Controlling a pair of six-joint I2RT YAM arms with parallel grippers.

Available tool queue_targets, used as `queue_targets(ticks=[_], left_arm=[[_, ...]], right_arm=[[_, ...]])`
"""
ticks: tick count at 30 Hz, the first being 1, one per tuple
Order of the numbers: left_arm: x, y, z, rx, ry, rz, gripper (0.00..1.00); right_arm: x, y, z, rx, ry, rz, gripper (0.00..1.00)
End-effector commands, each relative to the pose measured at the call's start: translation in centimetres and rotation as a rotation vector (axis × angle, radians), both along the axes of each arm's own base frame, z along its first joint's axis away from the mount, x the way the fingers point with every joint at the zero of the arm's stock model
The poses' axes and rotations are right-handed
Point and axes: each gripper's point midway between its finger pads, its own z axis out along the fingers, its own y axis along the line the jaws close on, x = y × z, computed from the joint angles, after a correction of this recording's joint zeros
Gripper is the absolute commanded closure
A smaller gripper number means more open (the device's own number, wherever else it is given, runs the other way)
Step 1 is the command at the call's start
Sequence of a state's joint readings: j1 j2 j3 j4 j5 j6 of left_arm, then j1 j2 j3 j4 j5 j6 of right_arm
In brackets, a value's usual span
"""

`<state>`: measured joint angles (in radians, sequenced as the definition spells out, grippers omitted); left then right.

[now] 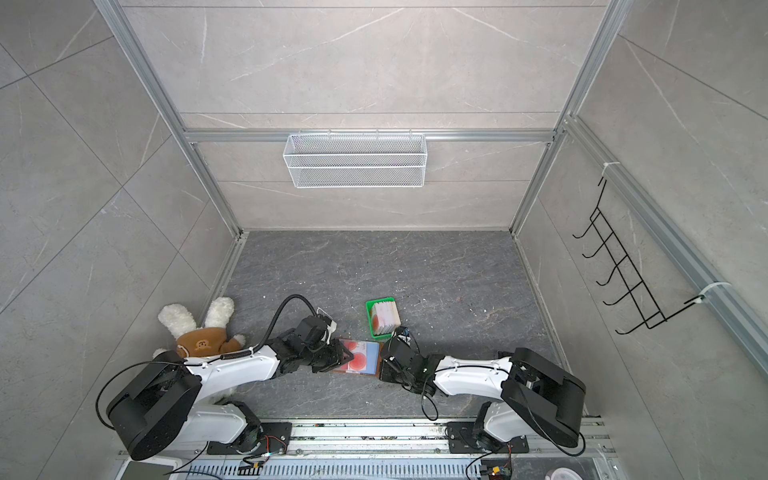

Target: Put the credit cards into the card holder

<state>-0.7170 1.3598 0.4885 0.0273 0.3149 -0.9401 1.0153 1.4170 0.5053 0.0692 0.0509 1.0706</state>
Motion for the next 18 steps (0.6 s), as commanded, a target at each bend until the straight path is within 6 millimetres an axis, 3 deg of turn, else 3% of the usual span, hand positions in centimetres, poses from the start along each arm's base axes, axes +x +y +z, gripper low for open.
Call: queue_targets(ticks=[1, 18], left_arm=[[0.8, -0.3, 0.3, 0.005, -0.022, -0.01, 0.68], [2.5, -1.2, 0.3, -0.029, -0.005, -0.014, 0.68]], right_arm=[[-0.1, 0.1, -0.6, 0.001, 0.019, -0.016, 0.81], [-0.4, -1.7, -2.6, -0.174, 0.065, -0.02, 0.84]])
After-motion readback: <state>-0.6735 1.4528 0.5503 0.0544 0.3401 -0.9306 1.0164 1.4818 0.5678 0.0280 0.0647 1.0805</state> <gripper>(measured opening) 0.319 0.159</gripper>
